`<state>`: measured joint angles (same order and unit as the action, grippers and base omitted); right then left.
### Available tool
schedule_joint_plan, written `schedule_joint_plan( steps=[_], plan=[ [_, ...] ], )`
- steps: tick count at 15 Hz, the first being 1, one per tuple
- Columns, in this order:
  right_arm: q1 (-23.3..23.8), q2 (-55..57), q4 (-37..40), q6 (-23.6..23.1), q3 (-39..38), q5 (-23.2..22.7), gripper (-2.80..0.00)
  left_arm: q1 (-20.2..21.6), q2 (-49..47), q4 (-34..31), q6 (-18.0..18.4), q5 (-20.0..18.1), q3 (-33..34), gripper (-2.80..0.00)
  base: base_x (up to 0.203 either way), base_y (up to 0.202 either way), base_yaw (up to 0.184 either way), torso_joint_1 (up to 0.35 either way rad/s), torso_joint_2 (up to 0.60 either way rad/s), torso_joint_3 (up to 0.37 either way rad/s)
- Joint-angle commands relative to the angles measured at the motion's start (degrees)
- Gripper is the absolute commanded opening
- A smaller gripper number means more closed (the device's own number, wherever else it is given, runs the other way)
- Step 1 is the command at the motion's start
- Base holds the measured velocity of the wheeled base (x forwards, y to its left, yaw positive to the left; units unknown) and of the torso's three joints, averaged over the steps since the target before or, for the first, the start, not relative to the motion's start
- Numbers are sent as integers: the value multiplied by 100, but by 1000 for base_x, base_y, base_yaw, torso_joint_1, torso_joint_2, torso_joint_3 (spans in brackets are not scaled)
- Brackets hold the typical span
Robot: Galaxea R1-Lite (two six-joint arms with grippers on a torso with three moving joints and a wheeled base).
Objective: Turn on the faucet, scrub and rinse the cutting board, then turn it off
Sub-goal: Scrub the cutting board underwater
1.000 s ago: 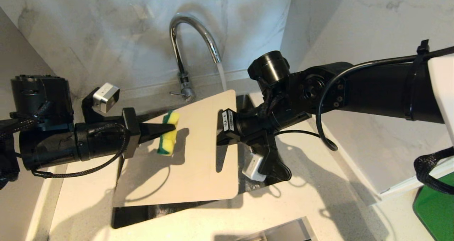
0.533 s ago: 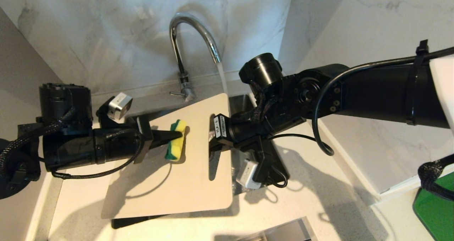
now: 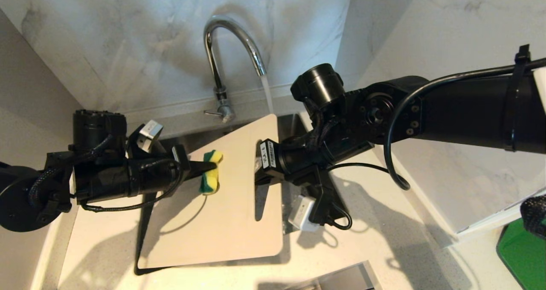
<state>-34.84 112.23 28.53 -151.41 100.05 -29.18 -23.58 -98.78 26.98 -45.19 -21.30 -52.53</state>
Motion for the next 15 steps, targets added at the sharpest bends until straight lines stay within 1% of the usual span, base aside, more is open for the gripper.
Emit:
schedule_joint_plan(
  steps=[1, 4, 6, 8, 10, 12, 15],
  plan=[
    [12, -61, -5, -91, -57, -35, -280, 210, -211, 1, 152, -15, 5, -280, 0, 0, 0, 0, 0, 0],
    [19, -71, -264, -68, -229, -33, -280, 407, -400, -41, 670, 1, 30, -280, 0, 0, 0, 0, 0, 0],
    [28, -73, -381, -56, -371, -35, -280, 506, -496, -128, 946, 80, 33, -280, 0, 0, 0, 0, 0, 0],
    [39, -79, -392, -56, -390, -35, -280, 691, -637, -206, 1373, 127, 32, -280, 0, 0, 0, 0, 0, 0],
    [83, -96, -392, -56, -390, -35, -280, 813, -778, -250, 1592, 151, 24, -280, 0, 0, 0, 0, 0, 0],
    [91, -105, -392, -56, -404, -35, -280, 891, -928, -248, 1644, 160, 18, -280, 0, 0, 0, 0, 0, 0],
    [100, -140, -392, -56, -408, -35, -280, 1151, -1235, -230, 1865, 188, -89, -280, 0, 0, 0, 0, 0, 0]
  ],
)
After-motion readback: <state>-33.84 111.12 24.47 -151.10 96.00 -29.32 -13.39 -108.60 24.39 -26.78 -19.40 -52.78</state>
